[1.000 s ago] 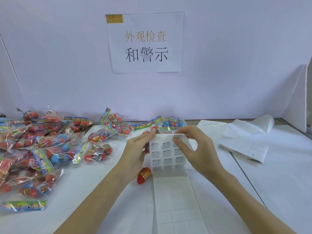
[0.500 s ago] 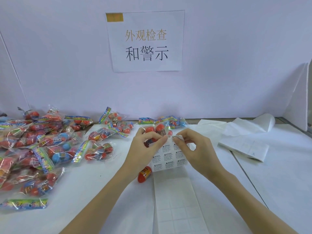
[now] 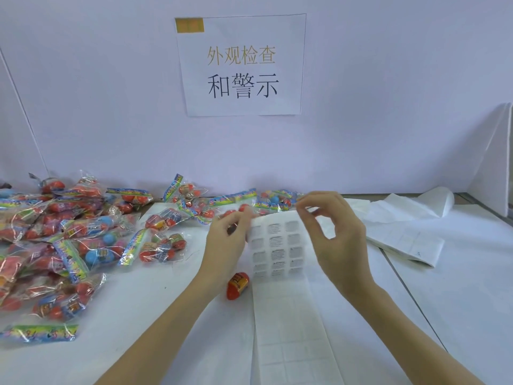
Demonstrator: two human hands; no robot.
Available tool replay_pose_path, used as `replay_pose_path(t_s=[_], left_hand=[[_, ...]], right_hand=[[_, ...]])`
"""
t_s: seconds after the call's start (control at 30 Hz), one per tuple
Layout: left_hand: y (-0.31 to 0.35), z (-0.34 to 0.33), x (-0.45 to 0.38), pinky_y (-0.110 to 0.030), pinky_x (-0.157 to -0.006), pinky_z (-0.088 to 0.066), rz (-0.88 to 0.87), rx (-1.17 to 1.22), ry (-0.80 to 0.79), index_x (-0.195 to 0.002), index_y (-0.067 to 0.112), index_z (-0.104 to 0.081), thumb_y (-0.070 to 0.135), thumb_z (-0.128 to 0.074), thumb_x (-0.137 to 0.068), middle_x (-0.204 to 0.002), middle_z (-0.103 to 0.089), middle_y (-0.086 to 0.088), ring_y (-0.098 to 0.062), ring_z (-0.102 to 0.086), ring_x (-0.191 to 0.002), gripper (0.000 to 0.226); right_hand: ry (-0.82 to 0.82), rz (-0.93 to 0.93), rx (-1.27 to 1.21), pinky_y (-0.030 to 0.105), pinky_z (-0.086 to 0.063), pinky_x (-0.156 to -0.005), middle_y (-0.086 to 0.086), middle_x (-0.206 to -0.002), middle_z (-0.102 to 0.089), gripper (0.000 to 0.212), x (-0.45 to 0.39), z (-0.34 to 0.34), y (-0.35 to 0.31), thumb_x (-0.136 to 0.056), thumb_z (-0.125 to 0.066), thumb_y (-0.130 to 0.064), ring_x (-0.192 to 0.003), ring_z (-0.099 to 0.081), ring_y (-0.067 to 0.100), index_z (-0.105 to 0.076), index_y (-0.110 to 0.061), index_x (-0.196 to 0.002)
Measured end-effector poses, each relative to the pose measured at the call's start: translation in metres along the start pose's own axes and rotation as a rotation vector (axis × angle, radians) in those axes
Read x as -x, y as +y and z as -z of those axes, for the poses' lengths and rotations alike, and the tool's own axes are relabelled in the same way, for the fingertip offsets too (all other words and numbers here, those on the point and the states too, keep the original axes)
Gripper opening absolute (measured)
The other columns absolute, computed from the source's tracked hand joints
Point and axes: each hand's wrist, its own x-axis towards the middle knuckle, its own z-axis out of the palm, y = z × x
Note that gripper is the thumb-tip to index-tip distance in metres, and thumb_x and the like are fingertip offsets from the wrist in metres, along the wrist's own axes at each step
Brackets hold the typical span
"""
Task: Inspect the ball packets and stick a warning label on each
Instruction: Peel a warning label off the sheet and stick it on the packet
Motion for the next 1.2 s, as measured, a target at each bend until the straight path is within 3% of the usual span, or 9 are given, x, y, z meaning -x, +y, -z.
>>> replay_pose_path(t_s=[0.1, 0.2, 0.37, 0.53, 0.73, 0.87, 0.97, 1.1, 1.2], left_hand=[[0.002, 0.012, -0.006, -0.033, -0.084, -0.054, -0.060, 0.008, 0.065, -0.110, 0.020, -0.077, 0.013, -0.061, -0.104, -0.104, -0.068, -0.010, -0.009, -0.062, -0.075, 0.019], [0.005, 0.018, -0.009, -0.017, -0.077, -0.054, -0.139, 0.047, 0.036, -0.125, 0.028, -0.073, -0.003, -0.063, -0.099, -0.112, -0.063, -0.010, -0.002, -0.068, -0.078, 0.042], [0.005, 0.012, -0.003, -0.015, -0.083, -0.053, -0.199, 0.163, -0.139, -0.138, 0.040, -0.062, 0.001, -0.066, -0.099, -0.099, -0.064, 0.018, -0.001, -0.065, -0.091, 0.055], [0.001, 0.005, -0.001, -0.030, -0.091, -0.059, -0.166, 0.114, -0.210, -0.136, 0.040, -0.063, 0.005, -0.069, -0.098, -0.118, -0.066, 0.007, -0.021, -0.069, -0.107, 0.052], [0.000, 0.002, 0.002, -0.045, -0.095, -0.060, -0.134, 0.086, -0.325, -0.137, 0.034, -0.062, 0.004, -0.073, -0.095, -0.127, -0.066, 0.011, -0.020, -0.069, -0.111, 0.052], [0.001, 0.002, 0.003, -0.034, -0.085, -0.061, -0.121, 0.109, -0.363, -0.138, 0.033, -0.062, -0.010, -0.063, -0.093, -0.133, -0.063, 0.005, -0.022, -0.069, -0.107, 0.062], [0.000, 0.003, 0.003, -0.036, -0.086, -0.061, -0.123, 0.136, -0.372, -0.139, 0.030, -0.061, -0.011, -0.057, -0.093, -0.134, -0.063, 0.005, -0.022, -0.069, -0.107, 0.062], [0.000, 0.003, 0.004, -0.041, -0.095, -0.060, -0.143, 0.090, -0.356, -0.139, 0.033, -0.060, 0.003, -0.067, -0.099, -0.132, -0.063, 0.011, -0.021, -0.068, -0.112, 0.051], [0.002, 0.002, 0.006, -0.031, -0.099, -0.057, -0.174, 0.045, -0.350, -0.139, 0.036, -0.059, 0.011, -0.075, -0.095, -0.129, -0.063, 0.018, -0.014, -0.067, -0.115, 0.052]], right_hand=[[-0.035, -0.184, -0.117, 0.029, -0.057, -0.081, -0.011, -0.094, -0.072, 0.022, -0.002, 0.003, -0.001, -0.101, -0.064, -0.004, -0.089, -0.071, 0.020, -0.071, -0.025, -0.104], [-0.074, -0.302, -0.239, 0.025, -0.055, -0.074, -0.009, -0.087, -0.071, 0.028, -0.005, 0.005, -0.001, -0.102, -0.061, -0.001, -0.077, -0.067, 0.012, -0.076, -0.025, -0.107], [-0.009, -0.747, -0.946, 0.018, -0.049, -0.068, -0.001, -0.090, -0.067, 0.036, -0.019, 0.020, 0.001, -0.089, -0.073, -0.016, -0.079, -0.057, 0.010, -0.076, -0.021, -0.124], [-0.158, -0.702, -0.421, 0.018, -0.053, -0.071, 0.007, -0.090, -0.080, 0.033, -0.010, 0.016, 0.008, -0.093, -0.075, -0.008, -0.080, -0.073, 0.014, -0.072, -0.021, -0.124], [-0.273, -0.587, -0.303, 0.018, -0.055, -0.068, 0.001, -0.084, -0.081, 0.030, 0.001, 0.001, 0.004, -0.091, -0.078, -0.010, -0.076, -0.076, 0.015, -0.073, -0.025, -0.117], [-0.240, -0.551, -0.254, 0.020, -0.057, -0.070, 0.000, -0.082, -0.081, 0.028, 0.002, -0.001, 0.008, -0.090, -0.080, -0.012, -0.076, -0.076, 0.018, -0.073, -0.025, -0.114], [-0.236, -0.536, -0.221, 0.021, -0.058, -0.073, -0.002, -0.081, -0.081, 0.027, 0.003, -0.001, 0.008, -0.089, -0.081, -0.014, -0.075, -0.076, 0.018, -0.073, -0.026, -0.112], [-0.234, -0.505, -0.189, 0.019, -0.058, -0.072, -0.006, -0.079, -0.080, 0.025, 0.005, -0.002, 0.008, -0.089, -0.082, -0.014, -0.073, -0.077, 0.015, -0.073, -0.026, -0.110], [-0.226, -0.492, -0.170, 0.018, -0.058, -0.071, -0.006, -0.078, -0.080, 0.023, 0.006, -0.002, 0.007, -0.088, -0.083, -0.015, -0.071, -0.077, 0.013, -0.074, -0.023, -0.109]])
